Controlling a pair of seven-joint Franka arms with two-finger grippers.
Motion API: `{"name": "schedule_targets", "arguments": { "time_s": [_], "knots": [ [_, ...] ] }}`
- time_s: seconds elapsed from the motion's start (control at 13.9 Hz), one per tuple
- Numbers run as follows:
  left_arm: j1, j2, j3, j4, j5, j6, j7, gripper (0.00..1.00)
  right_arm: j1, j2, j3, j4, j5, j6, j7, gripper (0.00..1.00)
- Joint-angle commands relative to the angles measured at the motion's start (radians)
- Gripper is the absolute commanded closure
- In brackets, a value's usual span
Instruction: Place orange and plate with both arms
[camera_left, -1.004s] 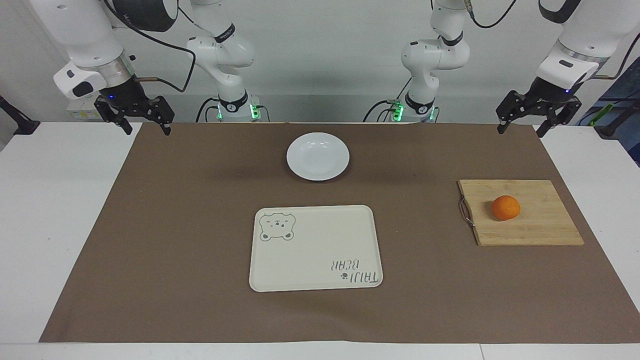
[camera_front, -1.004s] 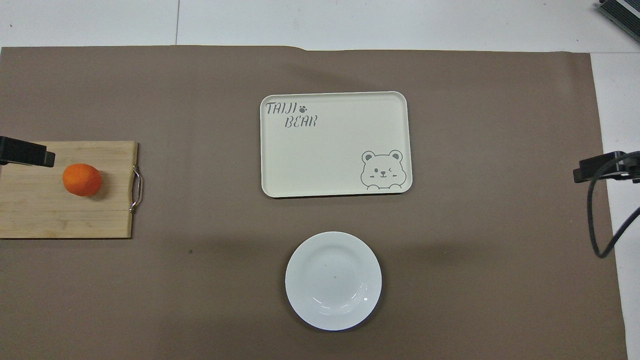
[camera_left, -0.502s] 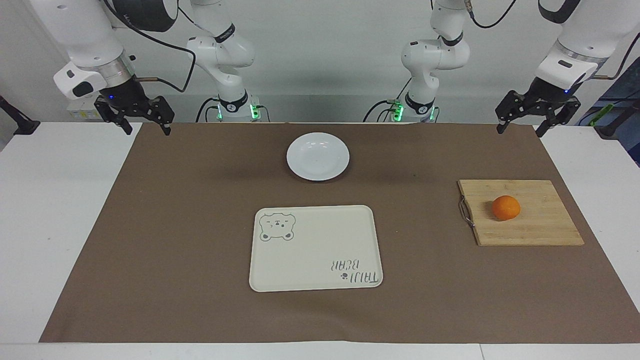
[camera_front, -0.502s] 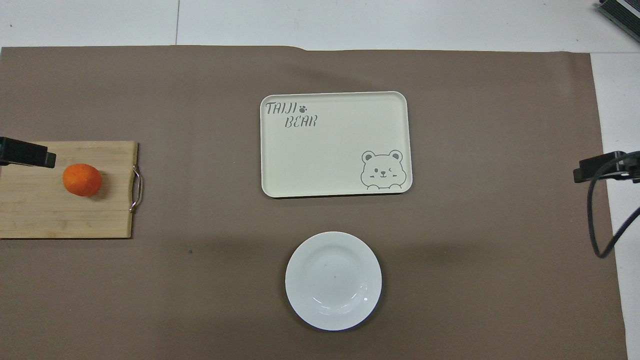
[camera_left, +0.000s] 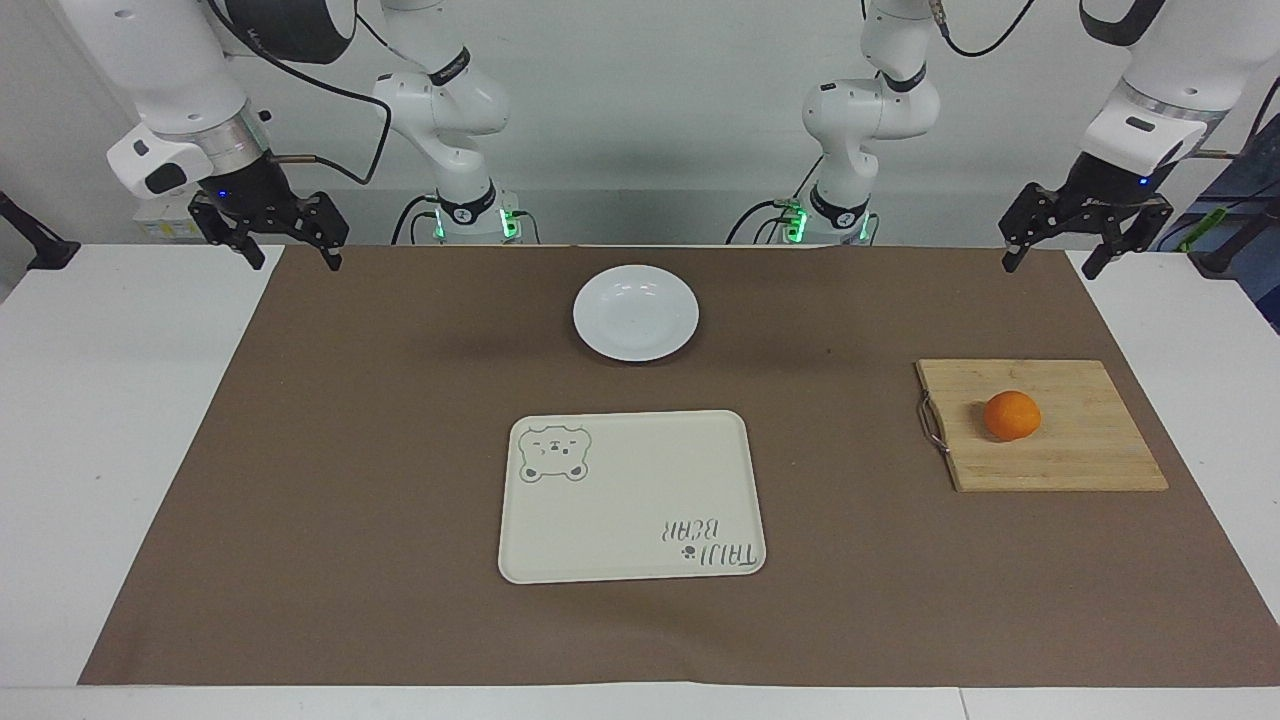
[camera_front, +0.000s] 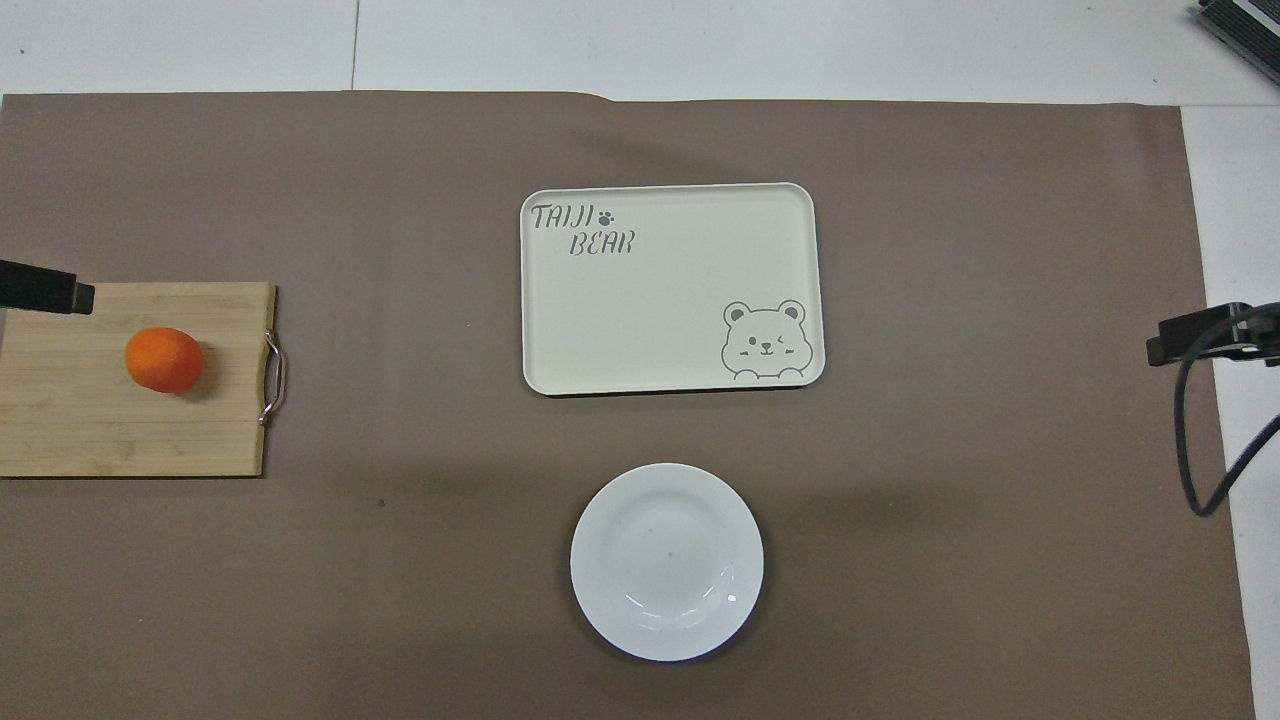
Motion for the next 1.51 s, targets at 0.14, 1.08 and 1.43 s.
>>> {"name": "schedule_targets", "arguments": {
  "time_s": [0.14, 1.08, 1.43],
  "knots": [
    [0.08, 0.067, -0.006, -0.016, -0.012, 0.106, 0.129, 0.0, -0.003, -0.014, 0.007, -0.008, -0.006, -0.008, 0.02, 0.0],
    [0.15, 0.223, -0.006, -0.382, -0.014, 0.591, 0.25, 0.0, -0.003, -0.014, 0.007, -0.008, -0.006, -0.008, 0.02, 0.0],
    [0.157, 0.233, -0.006, -0.452, -0.012, 0.64, 0.255, 0.0, -0.003, -0.014, 0.007, -0.007, -0.006, -0.008, 0.02, 0.0]
  ]
}}
